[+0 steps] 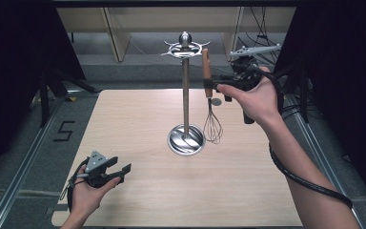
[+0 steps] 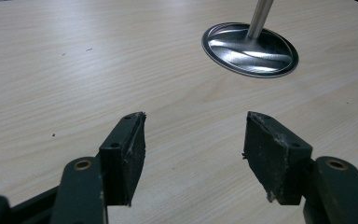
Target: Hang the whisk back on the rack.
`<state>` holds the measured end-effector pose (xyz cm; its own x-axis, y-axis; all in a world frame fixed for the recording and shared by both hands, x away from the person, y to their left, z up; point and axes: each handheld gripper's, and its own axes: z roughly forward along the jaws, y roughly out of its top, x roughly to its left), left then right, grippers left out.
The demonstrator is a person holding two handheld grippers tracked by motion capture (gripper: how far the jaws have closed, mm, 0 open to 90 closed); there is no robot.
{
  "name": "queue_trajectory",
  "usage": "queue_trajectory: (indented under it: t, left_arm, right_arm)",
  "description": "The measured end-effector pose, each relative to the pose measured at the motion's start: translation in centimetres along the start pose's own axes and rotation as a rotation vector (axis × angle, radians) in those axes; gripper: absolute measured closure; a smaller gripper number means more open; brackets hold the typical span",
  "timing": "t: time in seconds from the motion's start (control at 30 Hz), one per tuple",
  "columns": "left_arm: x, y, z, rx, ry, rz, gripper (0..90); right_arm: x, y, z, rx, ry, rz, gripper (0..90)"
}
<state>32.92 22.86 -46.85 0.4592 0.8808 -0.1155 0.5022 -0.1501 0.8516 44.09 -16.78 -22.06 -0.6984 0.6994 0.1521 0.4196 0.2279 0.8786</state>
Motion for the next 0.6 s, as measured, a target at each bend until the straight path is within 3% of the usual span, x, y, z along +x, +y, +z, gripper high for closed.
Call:
queue_trajectory:
  t: [0.07,0.17,0.37,0.47,0.57,0.6]
  left_arm:
    - [0.0,0.0,0.0,0.0,0.0,0.0,37.8]
    - [0.0,0.0,0.0,0.001,0.0,0.001,37.8]
    - [0.0,0.0,0.0,0.0,-0.001,-0.001,37.8]
    - [0.0,0.0,0.0,-0.001,0.006,0.002,37.8]
    - [0.1,0.0,0.0,0.0,0.007,0.004,37.8]
    - [0.1,0.0,0.0,0.0,0.007,0.004,37.8]
  right_arm:
    - [-0.1,0.1,0.2,-0.005,0.001,-0.02,68.8]
    - [0.2,0.1,0.2,0.006,-0.007,0.009,68.8]
    - [0.1,0.3,0.8,-0.002,-0.002,-0.01,68.6]
    - [0.4,0.3,1.0,0.01,-0.015,0.005,68.6]
    - [0.4,0.2,1.3,0.013,-0.017,-0.005,68.6]
    - [0.3,0.2,1.4,0.012,-0.024,-0.033,68.5]
